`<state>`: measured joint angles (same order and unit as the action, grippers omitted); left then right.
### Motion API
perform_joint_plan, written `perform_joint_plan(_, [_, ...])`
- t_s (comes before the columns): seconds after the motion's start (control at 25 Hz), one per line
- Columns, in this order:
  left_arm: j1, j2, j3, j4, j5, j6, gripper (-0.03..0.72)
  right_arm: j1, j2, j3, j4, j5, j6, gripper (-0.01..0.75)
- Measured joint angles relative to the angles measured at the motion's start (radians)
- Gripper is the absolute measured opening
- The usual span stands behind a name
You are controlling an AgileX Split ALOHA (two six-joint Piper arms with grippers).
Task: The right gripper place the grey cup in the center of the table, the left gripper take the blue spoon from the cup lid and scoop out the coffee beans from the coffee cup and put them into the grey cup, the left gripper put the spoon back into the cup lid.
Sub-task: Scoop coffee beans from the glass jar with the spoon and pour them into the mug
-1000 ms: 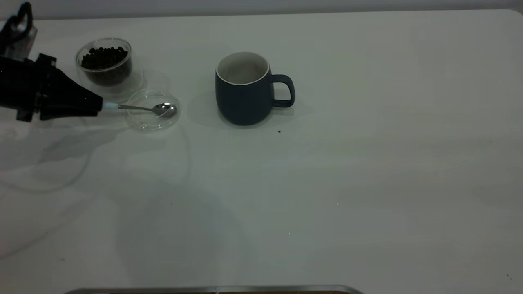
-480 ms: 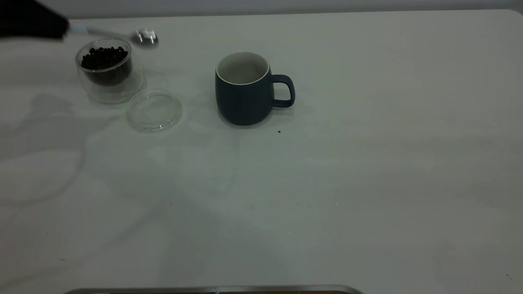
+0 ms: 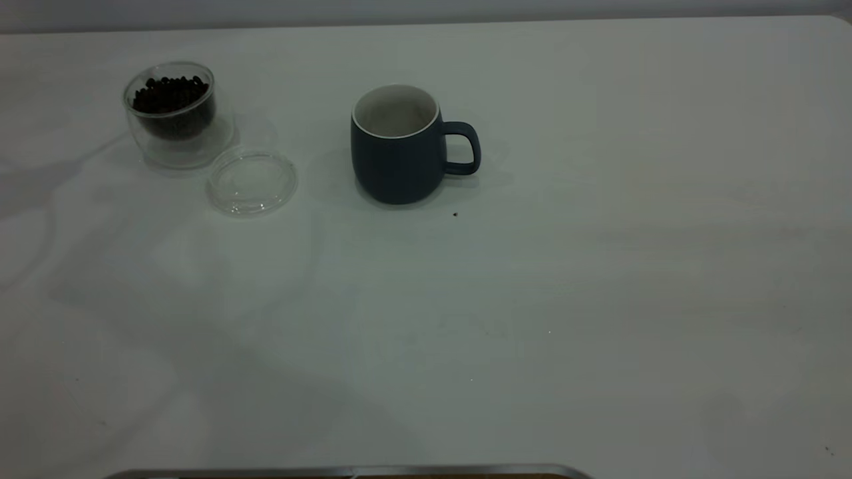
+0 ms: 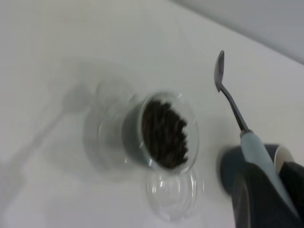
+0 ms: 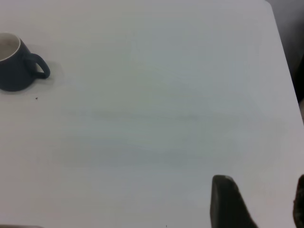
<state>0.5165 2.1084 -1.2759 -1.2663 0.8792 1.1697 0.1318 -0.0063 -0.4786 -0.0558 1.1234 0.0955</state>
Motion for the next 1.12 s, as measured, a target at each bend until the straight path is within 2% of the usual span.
perform_joint_plan(0.24, [0.007,0.129,0.0,0.053,0.061,-0.011,0.134,0.0,0.0,0.0,0.0,0.0,0.0,0.375])
perform_joint_plan(1.12, [0.002,0.228,-0.006,-0.007,0.021,0.004,0.134,0.0,0.0,0.0,0.0,0.0,0.0,0.375])
